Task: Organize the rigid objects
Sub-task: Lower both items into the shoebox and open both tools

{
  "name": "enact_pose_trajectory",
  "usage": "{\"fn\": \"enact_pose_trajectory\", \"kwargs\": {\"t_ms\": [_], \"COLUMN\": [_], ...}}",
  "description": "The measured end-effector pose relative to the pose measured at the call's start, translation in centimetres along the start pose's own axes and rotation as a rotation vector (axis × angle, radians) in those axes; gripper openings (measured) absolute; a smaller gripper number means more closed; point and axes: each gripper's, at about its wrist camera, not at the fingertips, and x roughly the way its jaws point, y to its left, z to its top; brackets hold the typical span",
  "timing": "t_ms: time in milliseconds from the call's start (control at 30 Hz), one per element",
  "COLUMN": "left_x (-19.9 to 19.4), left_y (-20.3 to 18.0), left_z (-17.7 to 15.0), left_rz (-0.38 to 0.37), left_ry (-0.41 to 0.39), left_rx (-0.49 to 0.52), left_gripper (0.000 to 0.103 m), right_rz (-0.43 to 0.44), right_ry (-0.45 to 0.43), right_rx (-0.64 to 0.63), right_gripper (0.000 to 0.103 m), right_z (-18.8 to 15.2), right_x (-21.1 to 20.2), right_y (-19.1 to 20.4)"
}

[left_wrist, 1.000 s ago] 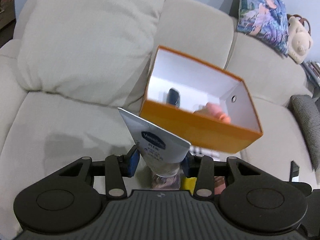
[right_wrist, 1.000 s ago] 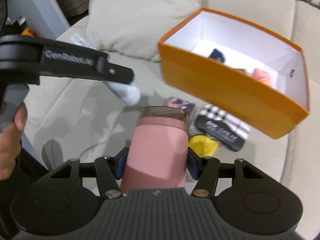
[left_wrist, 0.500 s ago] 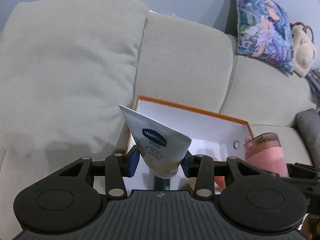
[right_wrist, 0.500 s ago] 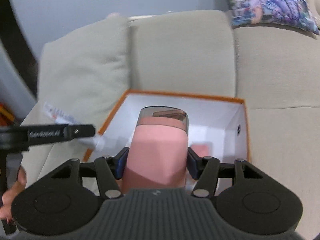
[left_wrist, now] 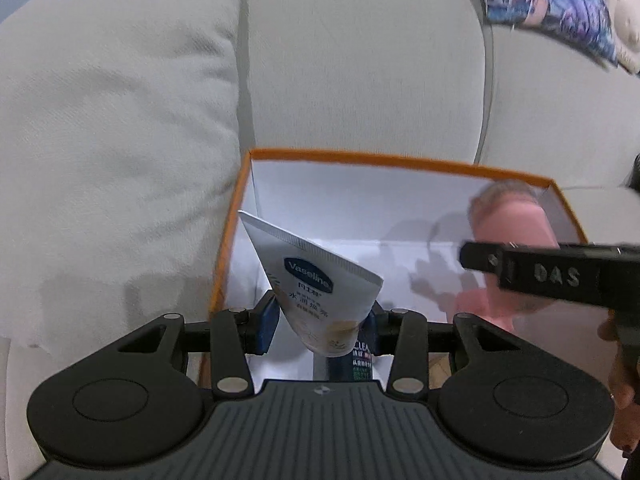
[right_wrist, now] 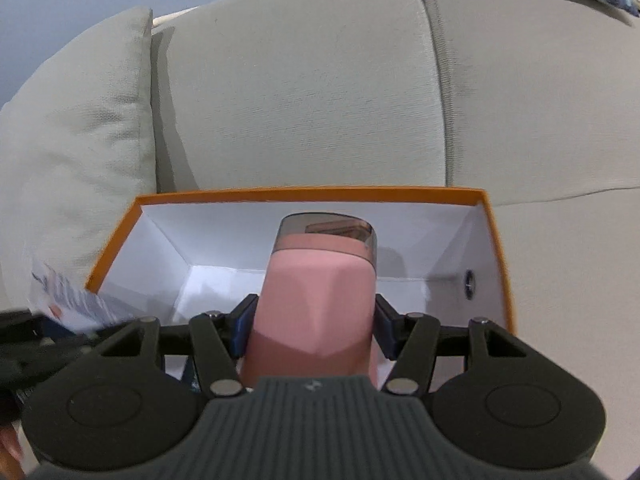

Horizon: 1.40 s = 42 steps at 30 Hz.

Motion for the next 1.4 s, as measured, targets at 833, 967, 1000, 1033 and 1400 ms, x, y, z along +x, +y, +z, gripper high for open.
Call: {"fn": "enact_pose_trajectory", "kwargs": {"t_ms": [833, 967, 1000, 1033, 1400], "left_x": [2.1, 2.8, 2.8, 2.8, 1.6], "left_y": [-2.9, -3.3, -3.3, -3.3, -2.5], "left_z": [-2.8, -2.7, -2.7, -2.7, -1.9], "left_rz": [0.152, 0.173, 0.172, 0.169, 0.138], "left_ry": [0.020, 0.026, 0.025, 0.027, 0.038], "left_rx": [0.256, 0.305, 0.307, 0.306, 0.257], "left_gripper": [0.049, 0.049, 0.049, 0.050, 0.064], "right_rz": [-0.040, -0.043, -0.046, -0.048, -0.028], "right_ry": [0.131, 0.137, 0.137, 0.137, 0.124], "right_rx": [0.101, 0.100, 0.097, 0.096, 0.166], "right_gripper": [0.058, 0.058, 0.058, 0.058, 0.060], "right_z": [1.4, 1.5, 1.5, 1.4, 1.7], "right_x": [6.2, 6.2, 6.1, 6.1, 5.7], "right_y": [-0.7, -0.5, -0.5, -0.5, -1.5]}}
